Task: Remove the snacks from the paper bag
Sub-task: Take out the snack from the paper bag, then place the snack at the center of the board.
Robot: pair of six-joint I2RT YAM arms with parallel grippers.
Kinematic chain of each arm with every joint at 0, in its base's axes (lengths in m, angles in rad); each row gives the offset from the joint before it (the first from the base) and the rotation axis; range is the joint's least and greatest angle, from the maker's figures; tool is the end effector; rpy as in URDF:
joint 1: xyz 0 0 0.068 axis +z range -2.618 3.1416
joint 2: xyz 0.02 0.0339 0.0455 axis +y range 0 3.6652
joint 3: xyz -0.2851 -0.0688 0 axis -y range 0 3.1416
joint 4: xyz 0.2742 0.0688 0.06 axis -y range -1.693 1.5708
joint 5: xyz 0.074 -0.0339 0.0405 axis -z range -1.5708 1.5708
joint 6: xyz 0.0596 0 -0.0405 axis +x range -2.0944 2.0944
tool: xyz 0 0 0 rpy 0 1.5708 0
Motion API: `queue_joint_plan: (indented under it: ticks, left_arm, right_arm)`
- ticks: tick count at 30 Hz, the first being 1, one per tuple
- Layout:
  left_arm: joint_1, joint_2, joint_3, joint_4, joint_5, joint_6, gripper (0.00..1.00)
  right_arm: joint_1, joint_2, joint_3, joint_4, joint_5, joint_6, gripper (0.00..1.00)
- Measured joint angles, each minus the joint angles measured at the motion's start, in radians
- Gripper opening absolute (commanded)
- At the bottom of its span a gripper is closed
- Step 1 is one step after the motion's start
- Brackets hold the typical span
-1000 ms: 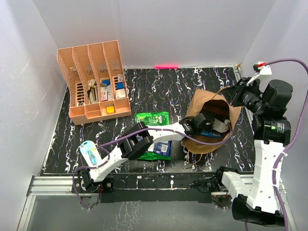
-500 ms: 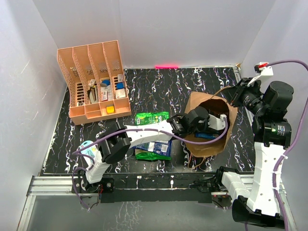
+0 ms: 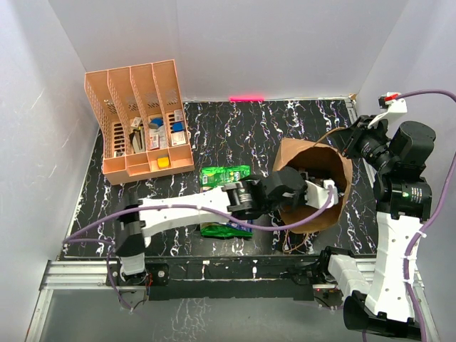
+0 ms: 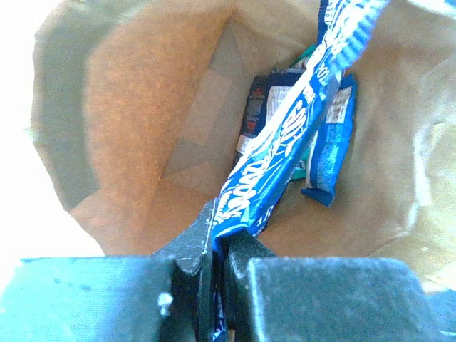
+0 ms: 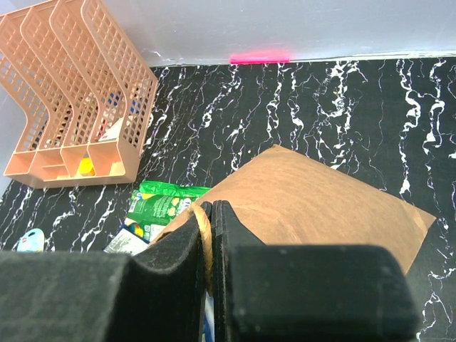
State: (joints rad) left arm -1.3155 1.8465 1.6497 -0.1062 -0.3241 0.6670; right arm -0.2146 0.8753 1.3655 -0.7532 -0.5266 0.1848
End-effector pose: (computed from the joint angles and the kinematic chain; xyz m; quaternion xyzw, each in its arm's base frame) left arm 0.1453 -0.4817 0.3541 0.6130 0.5154 -0.0630 0.5955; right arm 0.1746 -0.0074 0.4818 -0.0031 0.7825 0.1978 0.5903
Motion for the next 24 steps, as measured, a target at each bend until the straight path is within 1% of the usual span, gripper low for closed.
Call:
queue_joint_plan:
  ticks: [7, 11, 14, 15, 19, 24]
  left_arm:
    - [-0.023, -0.266, -0.003, -0.147, 0.046, -0.137, 0.00]
    - [-0.022, -0.417, -0.002, -0.227, 0.053, -0.219, 0.00]
    - [-0.022, -0.519, 0.015, -0.318, 0.047, -0.276, 0.00]
    - [-0.022, -0.532, 0.020, -0.333, 0.043, -0.285, 0.00]
    - [-0.022, -0.597, 0.043, -0.446, -0.017, -0.329, 0.00]
    - [-0.022, -0.644, 0.020, -0.587, -0.170, -0.356, 0.00]
  right_arm:
    - [0.002, -0.005, 0.000, 0.000, 0.005, 0.000, 0.08]
    - [0.002, -0.006, 0.000, 0.001, 0.006, 0.000, 0.08]
    - [0.002, -0.006, 0.000, 0.001, 0.005, 0.000, 0.08]
    - [0.002, -0.006, -0.001, 0.001, 0.005, 0.000, 0.08]
    - [0.003, -0.008, -0.002, 0.002, 0.005, 0.000, 0.08]
    - [0.003, -0.013, -0.002, 0.003, 0.005, -0.001, 0.08]
